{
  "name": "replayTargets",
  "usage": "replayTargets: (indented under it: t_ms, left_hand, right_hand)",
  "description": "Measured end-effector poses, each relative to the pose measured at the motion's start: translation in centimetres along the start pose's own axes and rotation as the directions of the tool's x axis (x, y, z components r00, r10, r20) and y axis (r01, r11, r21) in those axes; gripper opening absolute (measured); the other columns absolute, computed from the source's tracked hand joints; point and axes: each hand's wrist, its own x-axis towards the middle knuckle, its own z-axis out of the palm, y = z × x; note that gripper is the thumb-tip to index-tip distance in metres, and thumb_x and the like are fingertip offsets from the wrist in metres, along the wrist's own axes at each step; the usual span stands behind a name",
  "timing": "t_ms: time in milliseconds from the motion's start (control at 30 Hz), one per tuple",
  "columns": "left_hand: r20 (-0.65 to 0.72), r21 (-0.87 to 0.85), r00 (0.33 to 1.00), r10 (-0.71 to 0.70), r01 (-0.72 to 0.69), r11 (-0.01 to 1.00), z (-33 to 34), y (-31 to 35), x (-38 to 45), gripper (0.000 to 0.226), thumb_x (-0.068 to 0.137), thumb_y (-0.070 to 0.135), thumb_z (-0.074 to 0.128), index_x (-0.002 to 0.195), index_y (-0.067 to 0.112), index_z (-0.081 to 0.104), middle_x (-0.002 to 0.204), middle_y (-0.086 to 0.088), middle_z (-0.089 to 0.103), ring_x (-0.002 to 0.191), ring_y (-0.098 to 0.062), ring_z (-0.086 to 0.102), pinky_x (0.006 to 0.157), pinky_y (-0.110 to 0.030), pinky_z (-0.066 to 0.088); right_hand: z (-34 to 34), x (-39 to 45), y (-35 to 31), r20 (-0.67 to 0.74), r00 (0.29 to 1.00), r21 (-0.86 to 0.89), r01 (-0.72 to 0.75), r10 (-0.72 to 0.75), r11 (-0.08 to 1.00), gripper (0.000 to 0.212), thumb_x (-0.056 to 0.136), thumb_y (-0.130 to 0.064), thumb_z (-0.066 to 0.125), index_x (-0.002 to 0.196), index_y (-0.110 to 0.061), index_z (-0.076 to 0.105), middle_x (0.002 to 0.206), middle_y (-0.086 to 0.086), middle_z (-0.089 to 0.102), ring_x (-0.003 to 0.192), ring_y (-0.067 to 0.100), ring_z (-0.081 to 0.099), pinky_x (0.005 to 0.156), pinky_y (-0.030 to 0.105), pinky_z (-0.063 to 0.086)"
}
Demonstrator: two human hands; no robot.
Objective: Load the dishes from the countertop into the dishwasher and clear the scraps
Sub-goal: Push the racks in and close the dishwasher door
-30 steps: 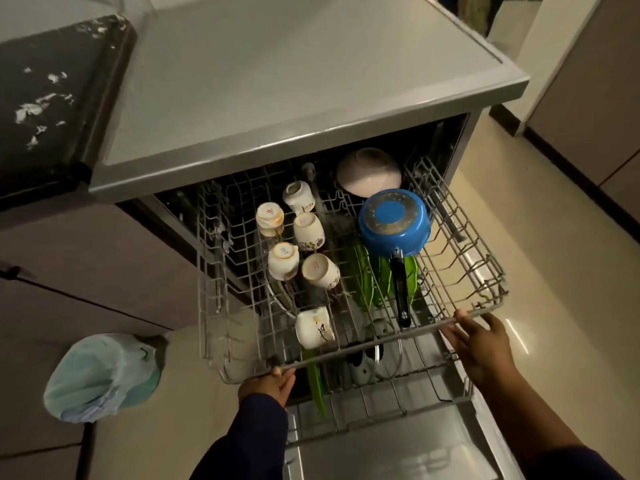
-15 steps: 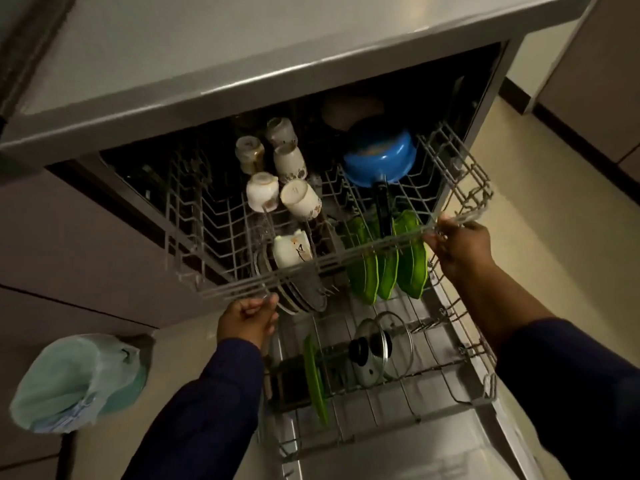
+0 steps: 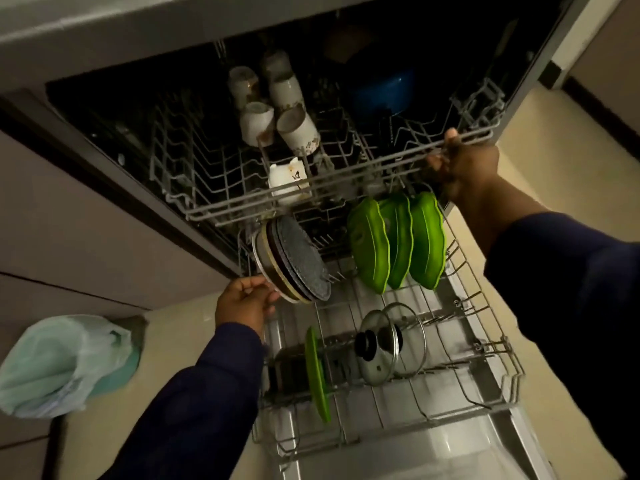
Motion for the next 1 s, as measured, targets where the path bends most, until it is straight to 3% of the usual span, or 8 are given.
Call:
replayTargets:
  t_ms: [167,400,533,633,733,800,867,1000]
  left_hand:
    - [-0.012,0.036,1.0,0.015,-0.015,0.999,0.4,-0.9,0.2,0.022,0.091,0.0,0.046,0.076,0.016,0.048,0.077,-0.003,0.054,0.066,-0.011,0.054,0.047,-0.011,0.047]
    - [-0.044,0.007,0.999,0.024,-0.024,1.0,2.5,-4.8,-2.6,0.022,0.09,0.001,0.048,0.077,0.019,0.051,0.079,0.001,0.056,0.072,-0.009,0.057,0.066,-0.021,0.046]
    - [-0.07,-0.026,0.995,-0.069,0.068,0.997,3.5,-8.6,-4.8,0.013,0.09,0.0,0.048,0.097,0.01,0.051,0.081,0.001,0.055,0.073,-0.008,0.055,0.066,-0.021,0.045]
    - [-0.059,-0.051,0.98,-0.191,0.188,0.981,3.4,-11.7,-6.0,0.013,0.09,0.0,0.047,0.089,0.011,0.051,0.092,-0.006,0.055,0.077,-0.011,0.054,0.069,-0.023,0.044]
    - [-0.073,-0.058,0.967,-0.242,0.239,0.969,2.7,-14.3,-6.7,0.013,0.091,-0.001,0.046,0.095,0.008,0.054,0.092,-0.006,0.054,0.077,-0.011,0.053,0.066,-0.022,0.042]
    - [-0.087,-0.04,0.966,-0.245,0.242,0.969,2.4,-15.7,-7.0,0.025,0.091,-0.001,0.046,0.116,-0.001,0.049,0.089,-0.005,0.055,0.075,-0.009,0.052,0.068,-0.023,0.042]
    - [-0.096,-0.023,0.963,-0.251,0.25,0.968,2.0,-16.7,-7.1,0.03,0.091,-0.001,0.046,0.12,0.001,0.047,0.092,-0.007,0.056,0.075,-0.008,0.052,0.068,-0.024,0.043]
    - [-0.122,-0.02,0.954,-0.275,0.275,0.961,1.2,-17.2,-7.1,0.032,0.09,-0.001,0.049,0.122,-0.003,0.047,0.11,-0.016,0.054,0.081,-0.014,0.056,0.072,-0.025,0.045]
  right_hand:
    - [0.2,-0.1,-0.7,0.021,0.999,-0.024,0.029,-0.028,0.999,0.021,0.094,-0.006,0.051,0.113,-0.005,0.043,0.079,0.002,0.047,0.059,0.011,0.047,0.04,0.017,0.047]
    - [-6.3,-3.7,3.8,0.078,0.995,-0.025,0.067,-0.065,0.997,0.019,0.093,-0.012,0.053,0.086,-0.017,0.036,0.07,0.002,0.042,0.041,0.004,0.041,0.045,0.018,0.035]
    - [-16.8,-9.5,13.1,-0.088,0.964,-0.272,-0.266,0.251,0.925,0.016,0.091,-0.011,0.052,0.105,-0.004,0.053,0.079,0.005,0.047,0.059,0.008,0.049,0.052,0.024,0.044]
    - [-23.5,-15.2,18.9,-0.276,0.813,-0.237,-0.574,0.512,0.784,0.032,0.092,-0.012,0.053,0.123,-0.008,0.052,0.109,0.009,0.052,0.085,0.016,0.052,0.071,0.031,0.049]
    - [-26.0,-19.0,21.8,-0.217,0.675,-0.171,-0.738,0.706,0.653,0.057,0.087,-0.029,0.062,0.137,-0.013,0.04,0.141,0.016,0.037,0.122,0.031,0.044,0.092,0.045,0.048]
    - [-26.1,-19.5,23.2,-0.13,0.662,-0.151,-0.749,0.738,0.645,0.066,0.087,-0.037,0.06,0.143,-0.017,0.032,0.149,0.018,0.025,0.134,0.037,0.034,0.096,0.048,0.046]
    - [-25.4,-19.0,23.9,-0.028,0.66,-0.151,-0.745,0.751,0.649,0.058,0.09,-0.034,0.056,0.14,-0.012,0.035,0.146,0.019,0.032,0.131,0.037,0.037,0.094,0.046,0.046]
    - [-24.3,-17.5,24.3,-0.005,0.659,-0.116,-0.747,0.752,0.654,0.025,0.093,-0.018,0.053,0.105,0.003,0.053,0.1,0.023,0.056,0.091,0.028,0.06,0.075,0.033,0.053]
